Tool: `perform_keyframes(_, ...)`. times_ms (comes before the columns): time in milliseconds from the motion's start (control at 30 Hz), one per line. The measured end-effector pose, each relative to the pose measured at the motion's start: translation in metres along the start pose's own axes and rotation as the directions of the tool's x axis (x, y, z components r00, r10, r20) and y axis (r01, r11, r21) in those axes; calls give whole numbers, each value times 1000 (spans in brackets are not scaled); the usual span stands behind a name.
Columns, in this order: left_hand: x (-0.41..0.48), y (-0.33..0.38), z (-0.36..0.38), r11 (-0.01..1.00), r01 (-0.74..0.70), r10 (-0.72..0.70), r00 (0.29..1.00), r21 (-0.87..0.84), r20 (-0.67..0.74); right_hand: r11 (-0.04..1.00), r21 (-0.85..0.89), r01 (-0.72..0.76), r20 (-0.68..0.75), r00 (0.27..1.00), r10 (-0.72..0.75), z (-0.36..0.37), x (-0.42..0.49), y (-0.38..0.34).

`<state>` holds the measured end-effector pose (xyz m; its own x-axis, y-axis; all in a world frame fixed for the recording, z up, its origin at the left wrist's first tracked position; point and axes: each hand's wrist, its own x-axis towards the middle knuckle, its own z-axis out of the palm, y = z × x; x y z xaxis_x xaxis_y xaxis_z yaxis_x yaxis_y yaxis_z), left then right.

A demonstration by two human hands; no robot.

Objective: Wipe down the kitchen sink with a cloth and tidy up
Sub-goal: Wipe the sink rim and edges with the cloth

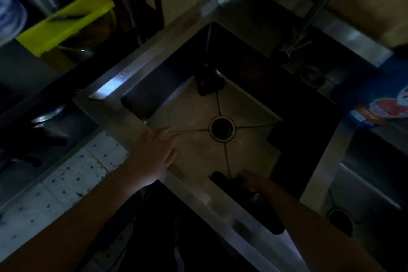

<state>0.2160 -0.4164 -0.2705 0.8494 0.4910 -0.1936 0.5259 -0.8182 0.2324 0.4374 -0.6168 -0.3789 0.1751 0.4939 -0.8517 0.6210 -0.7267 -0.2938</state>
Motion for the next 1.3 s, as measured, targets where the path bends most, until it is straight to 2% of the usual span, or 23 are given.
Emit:
perform_keyframes(100,-1,-10,-12,999,41,-41,999,-32,-20,983,183,-24,-107,993,44,-15,-15,-24)
perform_keyframes(200,1,-24,-29,994,78,-82,996,-79,-46,979,189,73,-193,980,-36,-25,-23,-46)
perform_keyframes(300,5,-43,-49,997,69,-71,991,-23,-117,958,236,162,-290,953,-89,-36,-28,-74)
perform_keyframes(367,10,-57,-64,998,61,-60,991,12,-117,955,224,196,-380,920,-99,-45,-35,-97)
perform_keyframes(633,18,-110,-116,998,64,-64,986,-4,-155,947,174,269,-568,813,-126,-87,-49,-165)
perform_keyframes(867,29,-161,-165,995,101,-96,978,19,-183,915,135,381,-715,676,-176,-135,-54,-222)
perform_keyframes(1100,31,-191,-215,993,112,-96,955,43,-282,887,44,459,-778,572,-258,-180,-70,-276)
perform_keyframes(1300,28,-208,-261,985,151,-111,926,86,-362,833,-111,541,-783,469,-409,-217,-100,-328)
